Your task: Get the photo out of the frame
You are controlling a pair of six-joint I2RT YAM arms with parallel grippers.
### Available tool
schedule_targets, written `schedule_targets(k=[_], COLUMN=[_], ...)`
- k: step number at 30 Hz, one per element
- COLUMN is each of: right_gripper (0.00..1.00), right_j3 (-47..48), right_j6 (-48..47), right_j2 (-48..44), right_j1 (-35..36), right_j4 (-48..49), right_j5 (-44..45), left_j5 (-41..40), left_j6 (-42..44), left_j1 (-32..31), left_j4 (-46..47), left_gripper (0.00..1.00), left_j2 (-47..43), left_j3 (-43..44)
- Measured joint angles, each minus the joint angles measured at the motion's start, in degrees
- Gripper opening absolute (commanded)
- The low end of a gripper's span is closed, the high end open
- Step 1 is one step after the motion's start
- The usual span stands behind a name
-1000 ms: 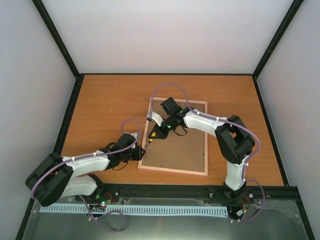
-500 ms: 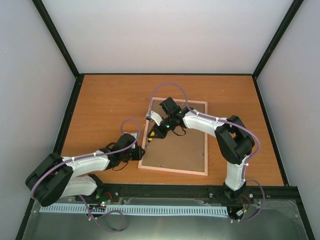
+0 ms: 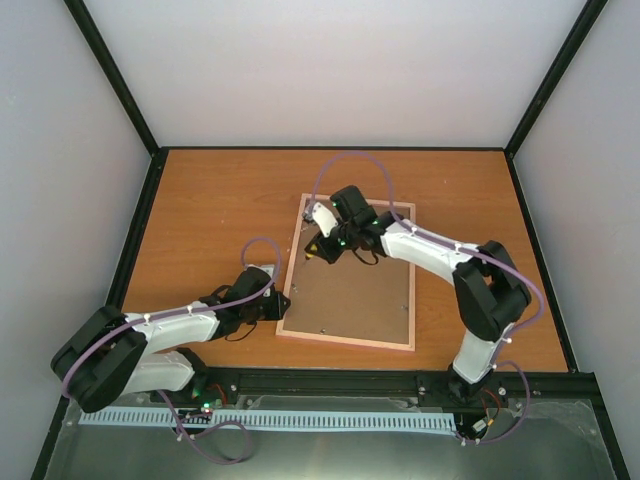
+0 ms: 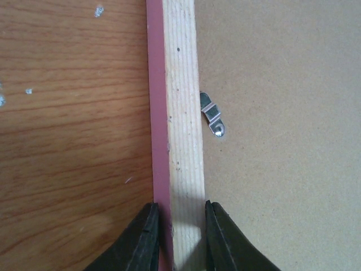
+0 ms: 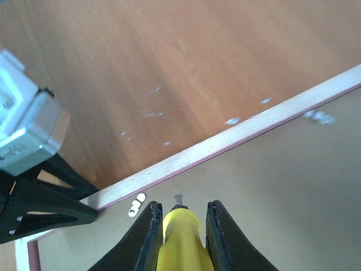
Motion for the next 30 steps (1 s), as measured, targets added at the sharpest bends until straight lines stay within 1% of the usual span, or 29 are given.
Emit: schedule_targets(k=[3,6,11,17,20,23,30], right_gripper=[0.03,0.03,0.03,0.03,0.03,0.03,0.03], right_j3=[-0.07,-0.04,-1.77,-7.30,-9.81,-10.34,-5.09], right_j6=[0.52,-0.90,-7.52,-15.34,-16.39,-16.46,-13.70], right_j2=[-3.37,-7.21,-14.73,-21.97,-22.58,-21.33,-13.25], right_j1=[-1.33,-2.40,-2.56,-2.56,-2.47,-2.14,-0.72], right_j4=[0.11,-0.92,-5.29,-12.55,-14.49,-15.52,-14.08], right_j5=[1.09,-0.50,-2.82,-5.16,-6.05,-6.45,-6.12], left_j5=[-0.02,-0.26,-1.62,-2.23,-2.27,-2.16,-1.75], left_j6=[0.00,0.00,0.04,0.04,0.04,0.04,-1.31], left_j1=[0.00,-0.02,-0.02,-0.02,-0.02,-0.02,-0.02], left_j4=[0.00,-0.26,-2.69,-4.72,-4.13,-3.58,-4.46], left_gripper=[0.10,0.10,0.09,0.08,0.06,0.04,0.01], left_j2=[-0.04,-0.28,-1.95,-3.80,-4.26,-4.42,-5.90], left_j3=[-0.02,-0.02,-0.02,-0.46,-1.07,-1.42,-1.97])
